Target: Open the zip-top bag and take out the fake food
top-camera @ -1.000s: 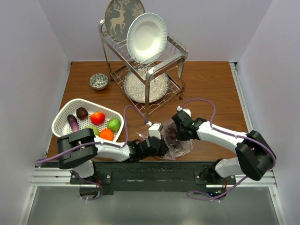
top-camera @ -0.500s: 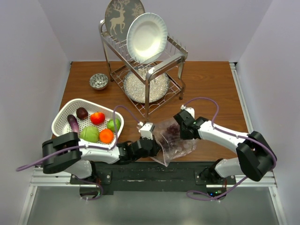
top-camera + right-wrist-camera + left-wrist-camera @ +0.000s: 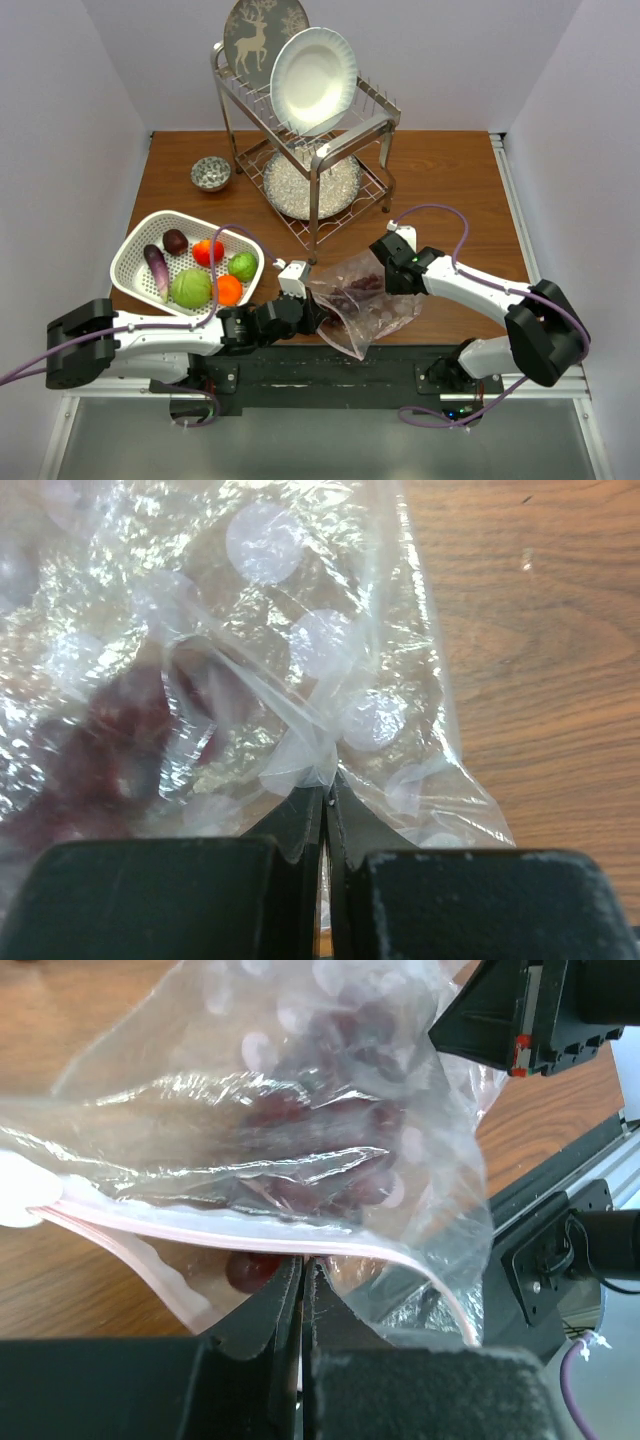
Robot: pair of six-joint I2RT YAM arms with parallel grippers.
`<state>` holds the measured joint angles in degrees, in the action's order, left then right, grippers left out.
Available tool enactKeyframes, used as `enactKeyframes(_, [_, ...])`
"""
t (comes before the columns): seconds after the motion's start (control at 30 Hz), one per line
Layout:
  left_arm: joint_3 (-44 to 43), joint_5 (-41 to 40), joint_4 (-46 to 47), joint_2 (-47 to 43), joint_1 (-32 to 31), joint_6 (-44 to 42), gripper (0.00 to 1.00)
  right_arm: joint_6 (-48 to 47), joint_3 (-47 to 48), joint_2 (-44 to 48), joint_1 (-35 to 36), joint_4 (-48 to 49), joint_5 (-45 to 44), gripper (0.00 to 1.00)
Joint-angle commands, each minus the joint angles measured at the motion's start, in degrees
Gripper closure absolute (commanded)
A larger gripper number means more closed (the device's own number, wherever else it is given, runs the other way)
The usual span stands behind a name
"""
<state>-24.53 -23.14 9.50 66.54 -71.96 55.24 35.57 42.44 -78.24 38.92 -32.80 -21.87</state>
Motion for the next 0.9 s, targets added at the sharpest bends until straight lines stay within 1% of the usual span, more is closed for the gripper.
enactKeyframes(0.0, [-3.06, -2.27, -5.27, -4.75, 0.25, -4.09, 1.00, 1.60, 1.16, 3.96, -0.24, -0.34, -4.41, 1.00])
enactKeyframes(0.27, [-7.10, 1.95, -9.32, -8.00, 0.25, -7.34, 1.00, 4.68, 2.21, 7.40, -0.33, 2.21, -8.10, 1.00])
enactKeyframes(0.3, [-7.37, 2.30, -11.84, -8.36, 0.25, -7.43, 1.00, 5.03, 2.39, 7.40, -0.33, 1.69, -8.62, 1.00])
enactKeyframes(0.33, [-7.72, 3.00, -12.39, -8.62, 0.25, -7.87, 1.00, 5.21, 2.65, 7.40, -0.25, 1.51, -9.33, 1.00])
enactKeyframes(0.47, [-9.74, 4.50, -15.03, -10.99, 0.25, -8.13, 1.00, 6.17, 3.79, 7.22, -0.25, 1.51, -15.55, 1.00])
enactKeyframes(0.53, [-10.97, 5.11, -17.05, -11.70, 0.25, -8.05, 1.00, 6.70, 4.32, 6.52, -0.33, 1.51, -17.32, 1.00])
enactKeyframes(0.7, [-12.99, 4.68, -22.40, -14.59, 0.25, -6.91, 1.00, 6.88, 4.94, 3.36, -0.42, 2.03, -20.40, 1.00])
enactKeyframes(0.87, [-14.92, 3.01, -26.36, -18.90, 0.25, -6.55, 1.00, 7.14, 4.59, 1.69, -0.51, 3.44, -20.41, 1.00])
